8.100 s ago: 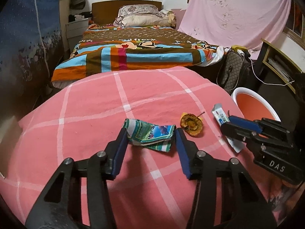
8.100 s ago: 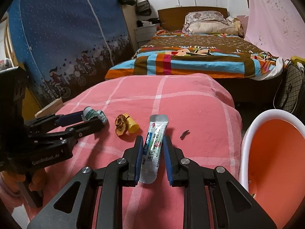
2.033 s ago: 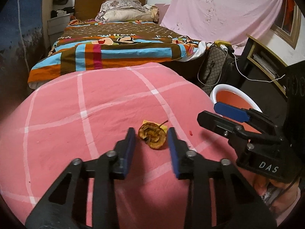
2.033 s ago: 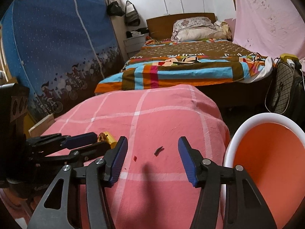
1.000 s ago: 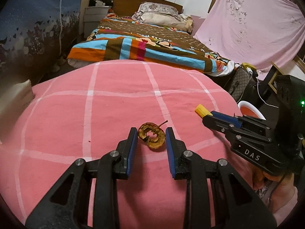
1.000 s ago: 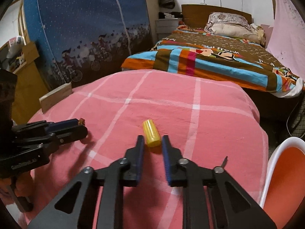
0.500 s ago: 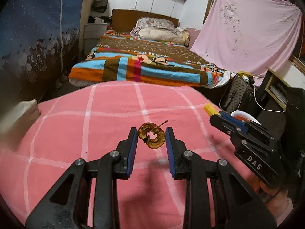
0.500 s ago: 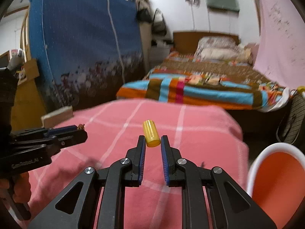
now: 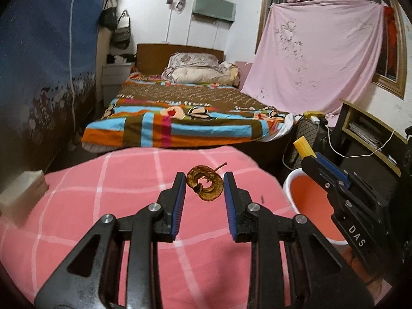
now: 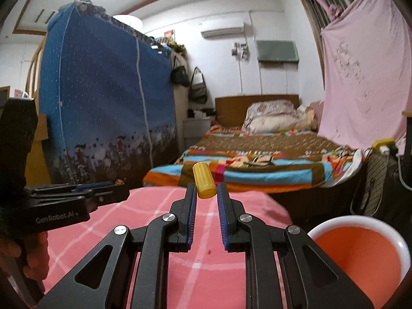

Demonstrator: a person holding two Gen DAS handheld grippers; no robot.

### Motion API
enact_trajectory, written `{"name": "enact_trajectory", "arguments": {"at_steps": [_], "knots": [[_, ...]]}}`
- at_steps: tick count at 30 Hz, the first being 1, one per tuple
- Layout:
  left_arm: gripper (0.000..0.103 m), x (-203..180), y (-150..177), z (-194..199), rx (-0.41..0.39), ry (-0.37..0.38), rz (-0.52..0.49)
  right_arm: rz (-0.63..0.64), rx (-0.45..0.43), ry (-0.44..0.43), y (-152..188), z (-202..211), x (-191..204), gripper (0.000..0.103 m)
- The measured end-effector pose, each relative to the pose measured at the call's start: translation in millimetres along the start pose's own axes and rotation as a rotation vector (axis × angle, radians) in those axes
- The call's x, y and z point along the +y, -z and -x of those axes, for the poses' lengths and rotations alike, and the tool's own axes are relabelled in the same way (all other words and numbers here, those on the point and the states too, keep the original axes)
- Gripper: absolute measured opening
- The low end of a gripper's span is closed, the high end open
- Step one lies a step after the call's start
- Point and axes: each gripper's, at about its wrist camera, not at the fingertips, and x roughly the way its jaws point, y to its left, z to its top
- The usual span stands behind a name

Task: Collect trash
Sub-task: 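Carry the brown item and yellow cylinder over the orange basin with both tools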

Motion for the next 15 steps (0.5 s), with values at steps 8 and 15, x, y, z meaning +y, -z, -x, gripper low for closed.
{"name": "enact_trajectory", "arguments": {"at_steps": [8, 15], "knots": [[0.014, -35.0, -6.4, 3.5, -0.057, 0.04, -0.048, -0.019, -0.066, 0.068, -2.9, 28.4, -25.9, 0.014], [0.014, -71.8, -8.0, 3.5, -0.084, 0.094, -0.103, -0.049, -0.125, 0.126, -4.2, 51.9, -52.1, 0.014]]}}
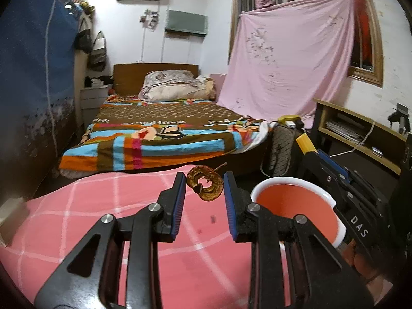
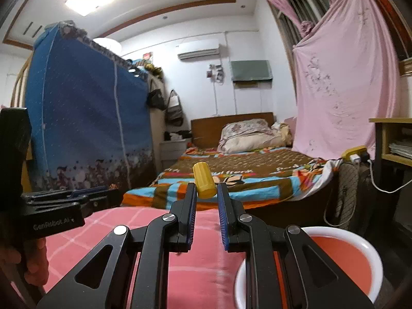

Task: Collect trash
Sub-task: 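Carry the brown item and yellow cylinder over the orange basin with both tools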

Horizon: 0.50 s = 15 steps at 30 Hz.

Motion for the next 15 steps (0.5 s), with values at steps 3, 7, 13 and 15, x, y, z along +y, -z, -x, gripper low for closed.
{"name": "enact_trajectory", "arguments": {"at_steps": [3, 7, 13, 15], "knots": [[0.014, -14.1, -1.7, -1.6, -0.011, 0.023, -0.024, -0.015, -0.016, 0.028, -1.7, 7.4, -12.4, 0.014], [0.014, -34.8, -3.3, -1.9, -0.024, 0.054, -0.063, -0.039, -0.027, 0.068, -3.6, 15.6, -31.2, 0.014], [0.014, -61.6, -1.5, -4.2, -0.032, 0.098, -0.107, -0.079, -0.035, 0.122, -4.0, 29.5, -54.8, 0.014], [0.014, -68.6, -0.5, -6.3, -0.029, 0.113, -0.117, -0.089, -0.034, 0.136, -3.5, 31.8, -61.1, 0.014]]}}
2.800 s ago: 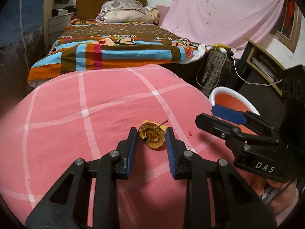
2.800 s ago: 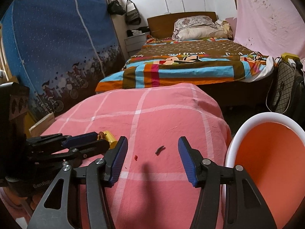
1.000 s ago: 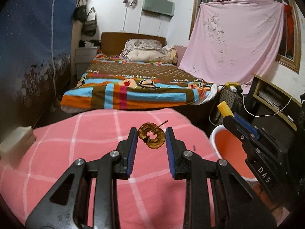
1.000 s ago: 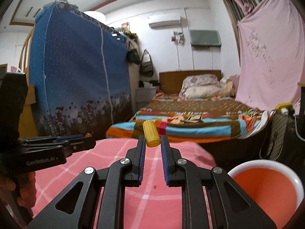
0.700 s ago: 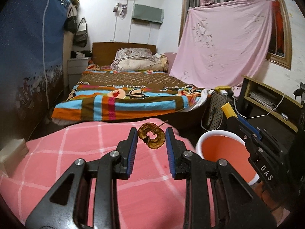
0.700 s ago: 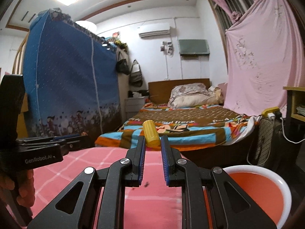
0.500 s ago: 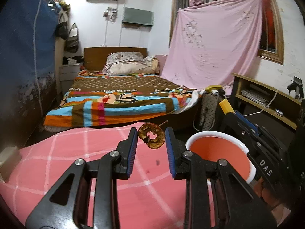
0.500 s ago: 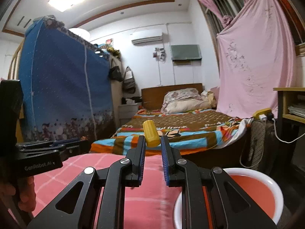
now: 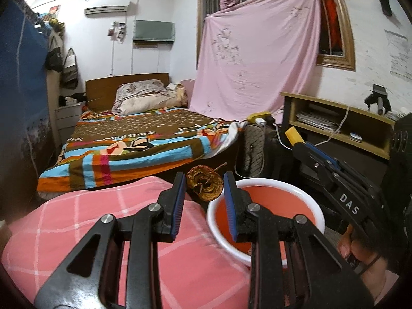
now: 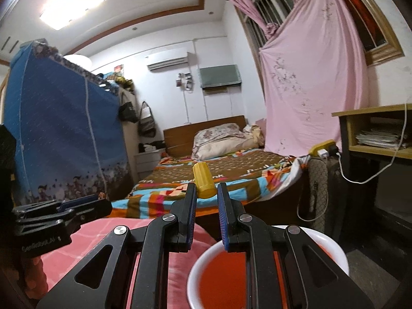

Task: Collect trash
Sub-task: 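Carry the brown item and yellow cylinder over the orange basin with both tools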

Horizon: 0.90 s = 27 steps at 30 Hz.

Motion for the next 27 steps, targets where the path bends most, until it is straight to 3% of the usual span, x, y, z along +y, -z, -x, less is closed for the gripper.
{"name": "enact_trajectory", "arguments": {"at_steps": [14, 21, 27], "knots": [[0.014, -43.2, 4.1, -26.3, 0.063, 0.108, -0.025, -0.098, 0.069, 0.072, 2.3, 1.0, -42.6, 0.014], [0.014, -54.6, 8.4, -45.8, 0.144, 0.16, -0.01, -0.157, 0.177, 0.098, 10.5, -9.0, -62.1, 0.014], [0.014, -60.5, 12.7, -58.1, 0.196, 0.173, 0.006, -0.175, 0.211, 0.115, 13.5, -9.9, -68.1, 0.015]]}}
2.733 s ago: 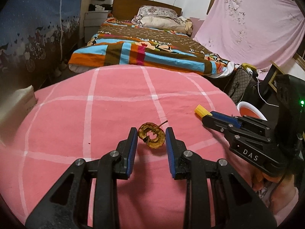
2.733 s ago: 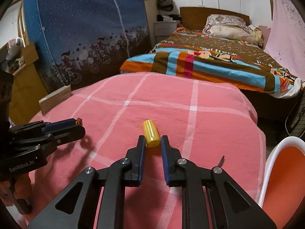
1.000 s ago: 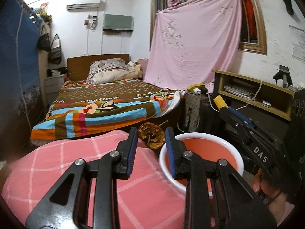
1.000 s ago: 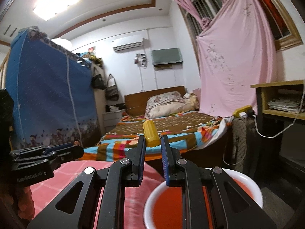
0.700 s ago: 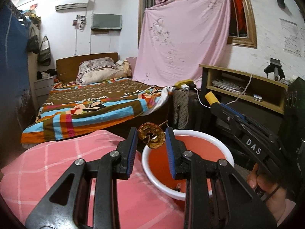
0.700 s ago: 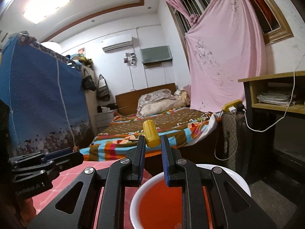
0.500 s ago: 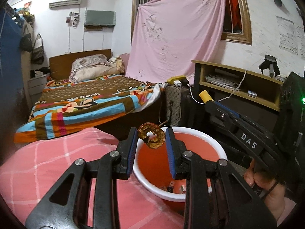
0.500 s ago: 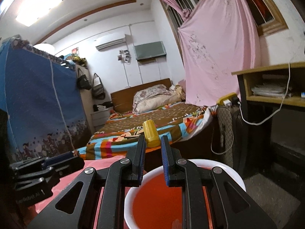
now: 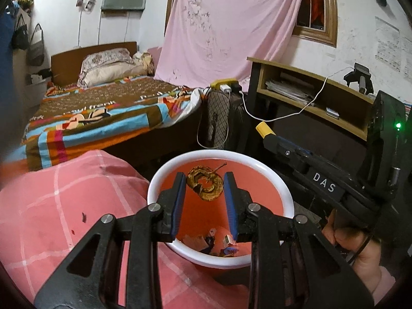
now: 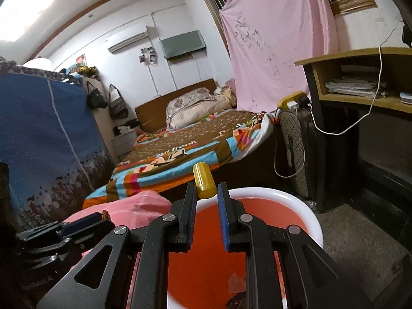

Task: Collect trash
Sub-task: 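Carry the brown item and yellow cylinder over the orange basin with both tools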

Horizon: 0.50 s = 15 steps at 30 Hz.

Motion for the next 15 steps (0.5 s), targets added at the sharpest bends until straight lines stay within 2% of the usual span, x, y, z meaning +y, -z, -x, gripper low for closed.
{"name": "enact_trajectory", "arguments": {"at_steps": [15], "knots": [[0.015, -0.3, 4.8, -16.6, 0.074, 0.004, 0.044, -0.007, 0.056, 0.015, 2.0, -9.0, -3.6, 0.015]]}}
